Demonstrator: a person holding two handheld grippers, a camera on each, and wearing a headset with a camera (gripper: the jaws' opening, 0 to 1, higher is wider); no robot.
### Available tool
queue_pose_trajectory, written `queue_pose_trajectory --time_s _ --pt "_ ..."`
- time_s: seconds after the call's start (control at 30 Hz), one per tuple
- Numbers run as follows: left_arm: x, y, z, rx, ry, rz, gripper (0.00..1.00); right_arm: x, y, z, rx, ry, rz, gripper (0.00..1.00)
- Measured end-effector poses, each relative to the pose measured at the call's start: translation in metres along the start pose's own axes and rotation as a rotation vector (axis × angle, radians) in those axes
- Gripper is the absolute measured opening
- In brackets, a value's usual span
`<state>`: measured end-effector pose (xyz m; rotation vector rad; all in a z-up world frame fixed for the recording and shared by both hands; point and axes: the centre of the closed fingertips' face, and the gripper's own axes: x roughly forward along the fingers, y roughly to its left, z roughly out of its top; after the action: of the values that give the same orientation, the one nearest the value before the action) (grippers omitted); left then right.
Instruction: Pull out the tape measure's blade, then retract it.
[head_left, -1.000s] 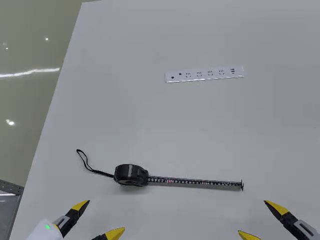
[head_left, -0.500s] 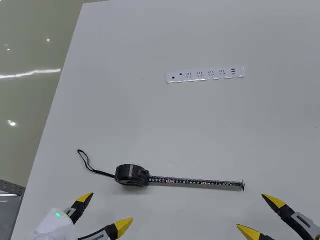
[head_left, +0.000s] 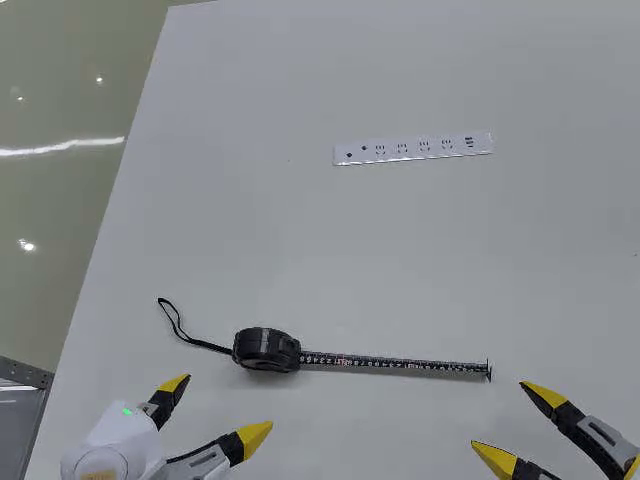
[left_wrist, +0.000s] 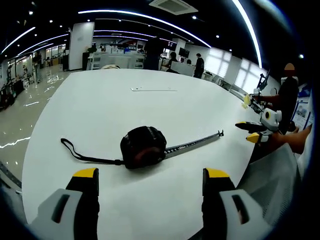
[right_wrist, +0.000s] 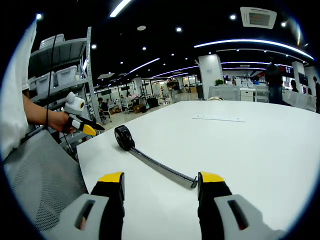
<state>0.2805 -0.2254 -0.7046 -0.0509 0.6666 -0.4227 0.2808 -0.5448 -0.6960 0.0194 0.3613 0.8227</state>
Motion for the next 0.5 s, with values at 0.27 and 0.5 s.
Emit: queue_pose_trajectory --time_s 0.27,0.5 --pt "0.013 -0.012 0.004 0.024 0.018 -0.032 0.9 0.003 -0.002 0.001 -0.003 -0.002 0.002 0.59" --pt "0.02 -0.012 0.002 0.009 0.043 -0.037 0.95 0.003 -0.004 0.0 -0.003 0.002 0.001 0.59"
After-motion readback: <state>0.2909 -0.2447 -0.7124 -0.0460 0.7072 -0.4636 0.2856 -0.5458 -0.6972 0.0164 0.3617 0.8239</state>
